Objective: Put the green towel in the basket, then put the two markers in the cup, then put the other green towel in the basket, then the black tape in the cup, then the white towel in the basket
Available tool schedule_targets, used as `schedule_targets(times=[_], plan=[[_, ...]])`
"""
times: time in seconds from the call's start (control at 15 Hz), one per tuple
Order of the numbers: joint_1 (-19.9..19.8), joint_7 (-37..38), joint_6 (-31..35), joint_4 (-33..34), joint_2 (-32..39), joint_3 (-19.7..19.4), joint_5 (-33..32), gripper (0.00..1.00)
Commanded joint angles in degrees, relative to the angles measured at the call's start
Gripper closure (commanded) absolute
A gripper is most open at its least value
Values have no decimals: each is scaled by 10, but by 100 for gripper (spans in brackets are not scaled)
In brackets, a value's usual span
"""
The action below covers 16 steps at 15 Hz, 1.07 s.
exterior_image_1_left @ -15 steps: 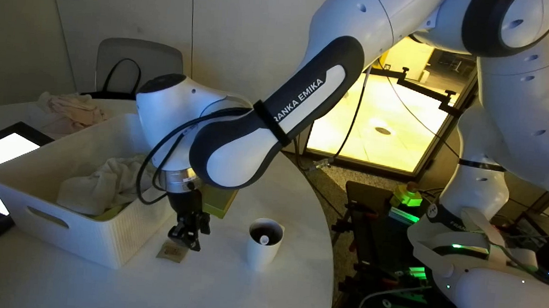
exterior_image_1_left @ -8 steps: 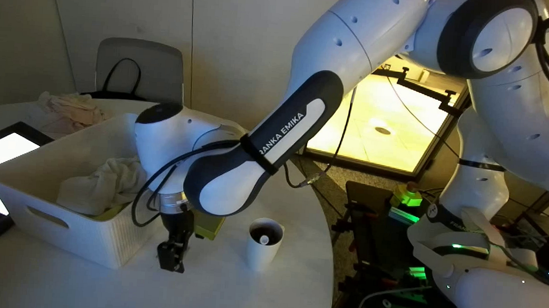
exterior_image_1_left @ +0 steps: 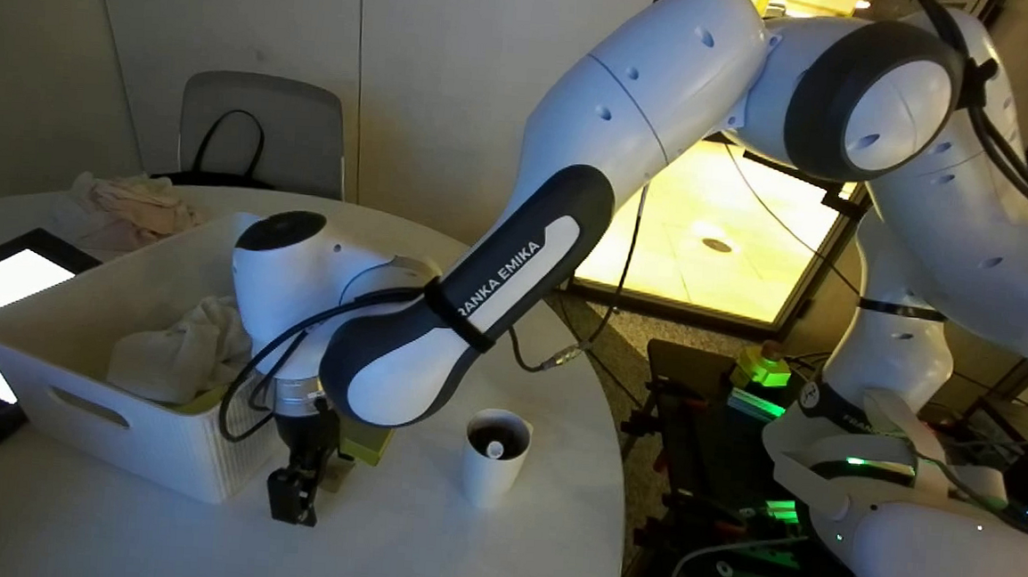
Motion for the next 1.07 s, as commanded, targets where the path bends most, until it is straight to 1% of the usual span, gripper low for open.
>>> schedule_targets(times=[0.0,0.53,1.0], plan=[[-5,-25,2,46,29,4,11,0],[-26,-41,4,70,44,6,24,0],[-40,-58,-15,83,58,9,32,0]])
